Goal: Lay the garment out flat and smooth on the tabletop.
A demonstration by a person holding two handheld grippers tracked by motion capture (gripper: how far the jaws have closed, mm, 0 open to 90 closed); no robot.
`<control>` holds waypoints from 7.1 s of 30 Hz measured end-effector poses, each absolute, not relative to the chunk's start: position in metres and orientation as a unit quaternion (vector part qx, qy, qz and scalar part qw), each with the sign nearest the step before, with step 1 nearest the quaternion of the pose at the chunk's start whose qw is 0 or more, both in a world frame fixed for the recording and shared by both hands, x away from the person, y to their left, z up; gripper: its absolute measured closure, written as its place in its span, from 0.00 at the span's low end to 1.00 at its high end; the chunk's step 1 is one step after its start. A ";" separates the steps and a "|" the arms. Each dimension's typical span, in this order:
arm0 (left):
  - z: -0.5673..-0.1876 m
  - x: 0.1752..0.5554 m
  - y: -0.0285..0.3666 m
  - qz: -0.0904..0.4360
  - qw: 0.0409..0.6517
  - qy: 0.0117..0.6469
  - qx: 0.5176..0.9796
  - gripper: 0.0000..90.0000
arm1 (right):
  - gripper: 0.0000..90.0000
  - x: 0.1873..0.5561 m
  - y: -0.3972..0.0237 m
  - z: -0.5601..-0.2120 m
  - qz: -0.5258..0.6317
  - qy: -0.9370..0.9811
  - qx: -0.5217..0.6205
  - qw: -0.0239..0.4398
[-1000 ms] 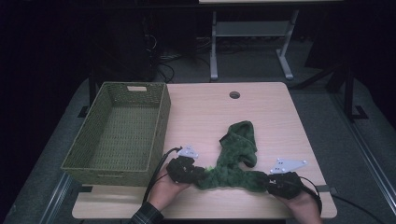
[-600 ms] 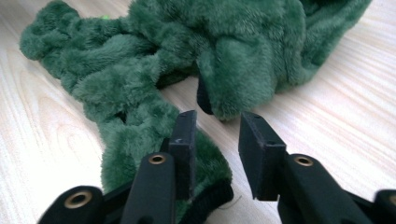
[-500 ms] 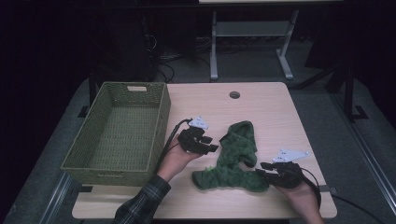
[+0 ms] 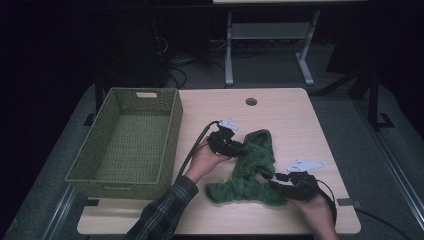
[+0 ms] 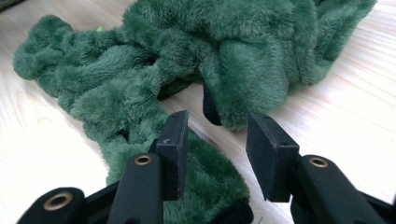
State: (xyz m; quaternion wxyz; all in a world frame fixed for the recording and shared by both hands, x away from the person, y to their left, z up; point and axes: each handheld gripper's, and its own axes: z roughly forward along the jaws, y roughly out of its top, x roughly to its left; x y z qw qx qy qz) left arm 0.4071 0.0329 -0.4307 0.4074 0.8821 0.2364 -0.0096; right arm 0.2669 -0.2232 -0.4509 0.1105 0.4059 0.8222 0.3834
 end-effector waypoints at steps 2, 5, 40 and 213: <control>-0.431 0.406 0.032 -0.011 0.405 0.230 0.885 0.82 | 0.65 0.266 -0.222 -0.452 0.384 0.822 0.407 0.108; -0.430 0.405 0.034 -0.016 0.402 0.226 0.887 0.93 | 0.64 0.266 -0.222 -0.453 0.381 0.819 0.415 0.108; -0.387 0.374 0.084 -0.008 0.440 0.267 0.858 0.95 | 0.93 0.304 -0.245 -0.418 0.413 0.800 0.411 0.145; -0.469 0.259 0.130 0.083 0.347 0.296 0.886 0.14 | 0.78 0.309 -0.100 -0.418 0.414 0.866 0.279 0.037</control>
